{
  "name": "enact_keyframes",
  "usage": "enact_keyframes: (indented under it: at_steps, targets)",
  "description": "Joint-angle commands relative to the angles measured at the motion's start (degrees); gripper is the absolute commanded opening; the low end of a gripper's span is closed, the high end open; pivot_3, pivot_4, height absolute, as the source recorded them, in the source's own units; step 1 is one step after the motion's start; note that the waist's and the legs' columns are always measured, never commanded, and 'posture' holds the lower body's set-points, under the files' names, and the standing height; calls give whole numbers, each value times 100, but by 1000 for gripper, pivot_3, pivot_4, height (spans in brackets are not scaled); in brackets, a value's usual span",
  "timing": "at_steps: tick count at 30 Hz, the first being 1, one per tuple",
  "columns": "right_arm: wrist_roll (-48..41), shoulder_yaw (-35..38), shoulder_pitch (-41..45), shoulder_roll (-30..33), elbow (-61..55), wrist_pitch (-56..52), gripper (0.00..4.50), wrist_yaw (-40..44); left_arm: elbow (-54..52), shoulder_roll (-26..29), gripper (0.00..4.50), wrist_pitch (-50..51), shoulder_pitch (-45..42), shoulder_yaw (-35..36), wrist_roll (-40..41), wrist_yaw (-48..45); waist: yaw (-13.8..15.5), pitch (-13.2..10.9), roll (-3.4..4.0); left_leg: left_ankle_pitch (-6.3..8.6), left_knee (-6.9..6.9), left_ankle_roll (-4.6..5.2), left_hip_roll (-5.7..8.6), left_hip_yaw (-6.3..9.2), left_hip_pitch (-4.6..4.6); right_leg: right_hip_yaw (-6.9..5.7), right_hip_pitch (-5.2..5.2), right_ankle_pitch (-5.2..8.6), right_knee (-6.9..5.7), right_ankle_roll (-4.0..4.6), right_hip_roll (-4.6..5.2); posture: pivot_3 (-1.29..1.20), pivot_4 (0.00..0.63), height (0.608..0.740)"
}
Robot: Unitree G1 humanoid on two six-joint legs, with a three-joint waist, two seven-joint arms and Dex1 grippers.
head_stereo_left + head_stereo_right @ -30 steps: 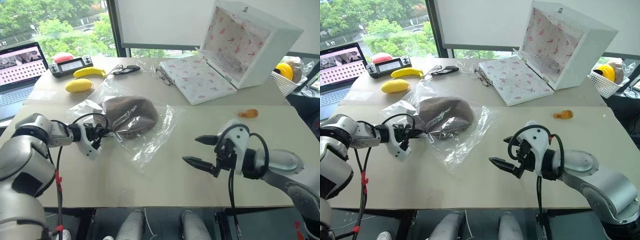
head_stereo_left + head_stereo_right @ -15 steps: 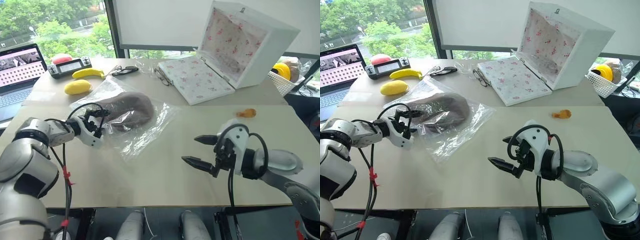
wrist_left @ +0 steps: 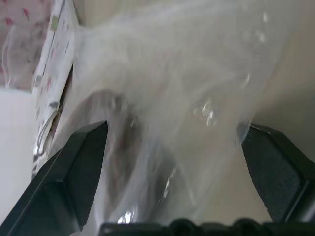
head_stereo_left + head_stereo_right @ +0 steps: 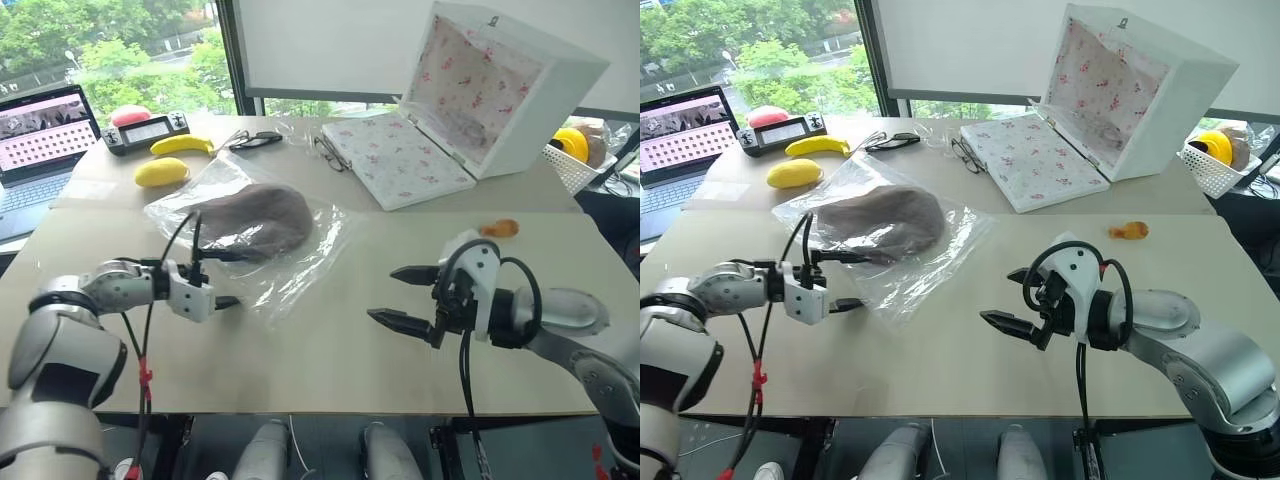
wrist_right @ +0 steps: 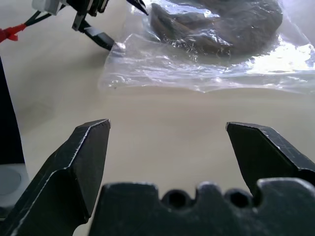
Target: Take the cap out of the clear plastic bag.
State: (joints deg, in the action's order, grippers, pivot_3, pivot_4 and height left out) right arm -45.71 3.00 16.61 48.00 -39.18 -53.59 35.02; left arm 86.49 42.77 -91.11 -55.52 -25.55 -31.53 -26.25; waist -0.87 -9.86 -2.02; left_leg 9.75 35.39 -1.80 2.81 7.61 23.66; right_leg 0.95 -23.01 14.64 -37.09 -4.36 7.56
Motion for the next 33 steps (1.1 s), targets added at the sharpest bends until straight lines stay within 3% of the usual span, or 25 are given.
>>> enact_keyframes:
  at_steps: [1, 10, 16, 22, 23, 24, 31, 33]
  targets:
    - [59, 79, 114, 2, -25, 171, 4500, 82, -248, -149, 4486, -139, 380, -42, 374, -734, -8, 1, 1, 0, 0, 0, 0, 0, -1, 1, 0, 0, -1, 0, 0, 0, 150, 740]
    - [-41, 240, 86, -16, -156, 48, 4500, -43, -2272, -461, 4486, 1208, 1456, -144, 1786, -1796, 27, 30, 45, 3, -1, 1, 1, 2, -68, 0, 80, 3, 15, -3, 3, 0, 150, 740]
    - [-176, 397, -13, -10, -337, -20, 4500, -254, -3237, -644, 4486, 2136, 1797, -102, 1328, -1619, 100, 56, 79, 2, 0, 1, 4, 3, -74, 1, 86, 3, 17, -3, 4, 0, 150, 740]
    - [-288, 498, -73, 0, -441, -89, 4500, -390, -3519, -693, 4486, 2632, 1884, -120, 805, -1255, 161, 73, 98, 2, 0, 1, 4, 4, -84, 1, 98, 4, 18, -4, 4, 0, 150, 740]
    - [-301, 500, -81, 3, -452, -94, 4500, -411, -3544, -690, 3940, 2669, 1887, -132, 710, -1184, 168, 76, 104, 2, 0, 1, 4, 4, -85, 1, 100, 4, 18, -5, 4, 0, 150, 740]
    - [-314, 500, -86, 7, -458, -95, 4500, -429, -3567, -685, 3760, 2690, 1893, -136, 640, -1132, 170, 78, 107, 2, 0, 1, 5, 4, -86, 1, 101, 4, 19, -5, 4, 0, 150, 740]
    - [-406, 518, -117, 31, -497, -116, 4500, -517, -3691, -715, 869, 2719, 1953, -100, 620, -1094, 174, 85, 116, -1, 2, 5, 2, 4, -89, 0, 109, 4, 18, -5, 4, 0, 150, 740]
    - [-421, 522, -119, 35, -506, -121, 4500, -526, -3702, -717, 274, 2727, 1951, -95, 584, -1074, 166, 101, 145, -1, 2, 4, 3, 3, -89, 1, 110, 4, 23, -5, 4, 0, 150, 740]
